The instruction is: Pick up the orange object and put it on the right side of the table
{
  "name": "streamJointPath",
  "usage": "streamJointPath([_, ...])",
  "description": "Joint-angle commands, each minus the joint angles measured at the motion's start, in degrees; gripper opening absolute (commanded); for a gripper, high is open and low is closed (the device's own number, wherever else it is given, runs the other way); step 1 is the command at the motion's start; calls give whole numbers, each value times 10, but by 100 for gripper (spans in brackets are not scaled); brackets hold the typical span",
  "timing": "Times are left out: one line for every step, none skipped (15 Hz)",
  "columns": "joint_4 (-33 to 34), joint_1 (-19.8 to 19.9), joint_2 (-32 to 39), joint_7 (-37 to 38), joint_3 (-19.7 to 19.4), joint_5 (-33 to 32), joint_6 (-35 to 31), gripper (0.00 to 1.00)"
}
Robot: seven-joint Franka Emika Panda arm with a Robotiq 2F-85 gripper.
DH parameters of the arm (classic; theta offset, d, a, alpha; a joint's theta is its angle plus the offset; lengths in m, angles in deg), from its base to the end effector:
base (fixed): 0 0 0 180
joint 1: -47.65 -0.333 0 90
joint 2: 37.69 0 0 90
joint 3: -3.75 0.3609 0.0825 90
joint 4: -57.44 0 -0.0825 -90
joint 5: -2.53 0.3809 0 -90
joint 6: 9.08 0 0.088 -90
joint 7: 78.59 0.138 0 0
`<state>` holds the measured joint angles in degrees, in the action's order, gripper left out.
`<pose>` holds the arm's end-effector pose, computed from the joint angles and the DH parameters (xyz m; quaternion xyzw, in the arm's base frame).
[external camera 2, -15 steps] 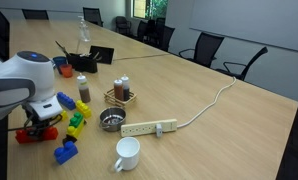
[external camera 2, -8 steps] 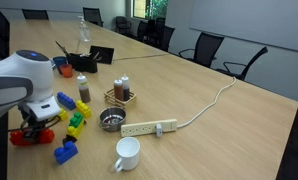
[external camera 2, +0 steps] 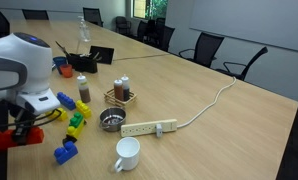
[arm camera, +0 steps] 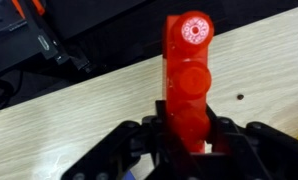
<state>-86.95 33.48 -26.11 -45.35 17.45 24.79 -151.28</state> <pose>0.3828 0.2135 0.2040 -0.9626 0.2102 0.1646 0.0457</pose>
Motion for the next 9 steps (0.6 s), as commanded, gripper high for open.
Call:
streamJointPath([-19, 20, -47, -50, -12, 14, 40, 10])
streamJointPath([-24, 27, -58, -65, -17, 26, 39, 10])
streamJointPath([-26, 34, -66, -81, -23, 36, 42, 10])
streamJointPath([-30, 40, -73, -82, -31, 37, 41, 10])
streamJointPath([-37, 43, -82, -60, -42, 27, 31, 10])
streamJointPath([-46, 48, -92, -36, -52, 24, 13, 10])
streamJointPath([-54, 54, -101, -19, -60, 32, -3, 10])
streamJointPath([-61, 58, -108, -1, -68, 33, -14, 10])
streamJointPath([-69, 63, -113, 23, -75, 28, -27, 10])
